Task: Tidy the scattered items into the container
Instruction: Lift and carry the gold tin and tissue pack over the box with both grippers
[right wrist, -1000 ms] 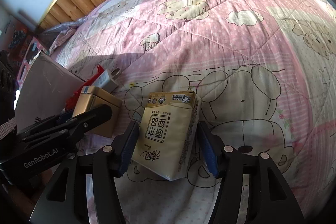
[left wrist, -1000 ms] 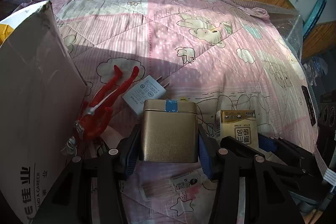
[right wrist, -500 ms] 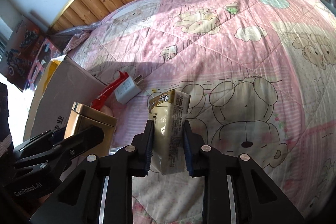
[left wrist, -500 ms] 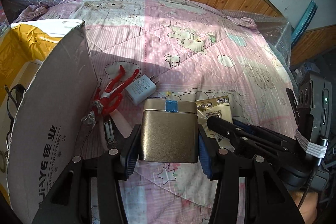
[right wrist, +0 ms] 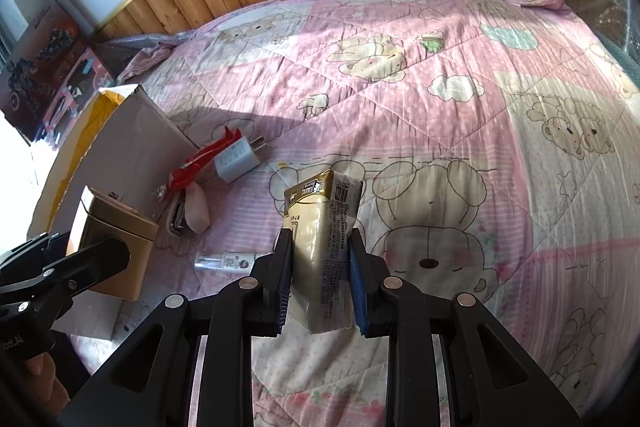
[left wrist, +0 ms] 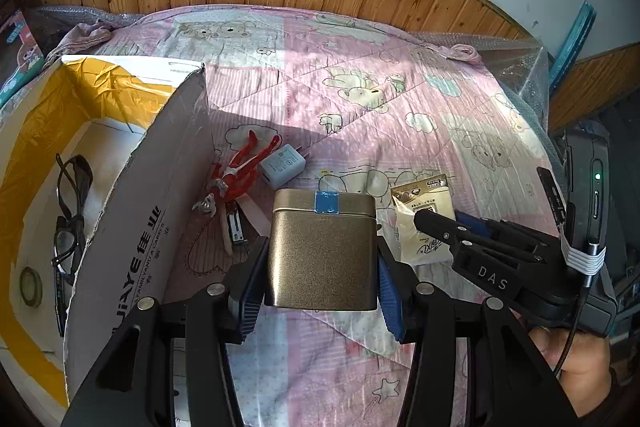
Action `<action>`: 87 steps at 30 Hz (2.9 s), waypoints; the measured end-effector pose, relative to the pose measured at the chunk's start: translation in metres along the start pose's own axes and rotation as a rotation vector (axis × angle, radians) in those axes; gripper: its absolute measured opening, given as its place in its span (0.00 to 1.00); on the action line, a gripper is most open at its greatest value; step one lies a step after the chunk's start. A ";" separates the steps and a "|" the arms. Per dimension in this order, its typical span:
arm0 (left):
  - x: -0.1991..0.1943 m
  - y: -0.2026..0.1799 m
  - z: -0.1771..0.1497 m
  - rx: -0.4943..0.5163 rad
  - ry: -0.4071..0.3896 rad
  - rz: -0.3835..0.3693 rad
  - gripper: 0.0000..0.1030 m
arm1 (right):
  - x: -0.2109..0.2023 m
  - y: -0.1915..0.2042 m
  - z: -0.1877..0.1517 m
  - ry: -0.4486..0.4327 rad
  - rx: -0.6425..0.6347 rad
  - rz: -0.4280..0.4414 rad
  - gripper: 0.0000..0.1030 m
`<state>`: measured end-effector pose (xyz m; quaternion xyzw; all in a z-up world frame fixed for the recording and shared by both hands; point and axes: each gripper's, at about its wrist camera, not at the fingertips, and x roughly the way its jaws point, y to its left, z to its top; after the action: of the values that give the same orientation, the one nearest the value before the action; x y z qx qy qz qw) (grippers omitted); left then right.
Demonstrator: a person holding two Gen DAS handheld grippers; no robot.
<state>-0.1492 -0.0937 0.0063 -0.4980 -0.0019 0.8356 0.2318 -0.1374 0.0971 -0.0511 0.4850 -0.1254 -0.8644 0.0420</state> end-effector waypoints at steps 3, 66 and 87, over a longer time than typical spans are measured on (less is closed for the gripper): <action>-0.009 -0.003 -0.004 0.015 -0.010 0.036 0.49 | -0.009 0.006 -0.004 -0.017 -0.011 0.004 0.26; -0.186 0.093 -0.084 -0.148 -0.224 -0.005 0.49 | -0.142 0.196 -0.084 -0.177 -0.194 0.164 0.26; -0.203 0.127 -0.051 -0.138 -0.269 0.007 0.49 | -0.141 0.255 -0.048 -0.192 -0.298 0.176 0.26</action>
<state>-0.0751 -0.2974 0.1194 -0.3961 -0.0885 0.8936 0.1919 -0.0352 -0.1303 0.1073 0.3758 -0.0415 -0.9088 0.1764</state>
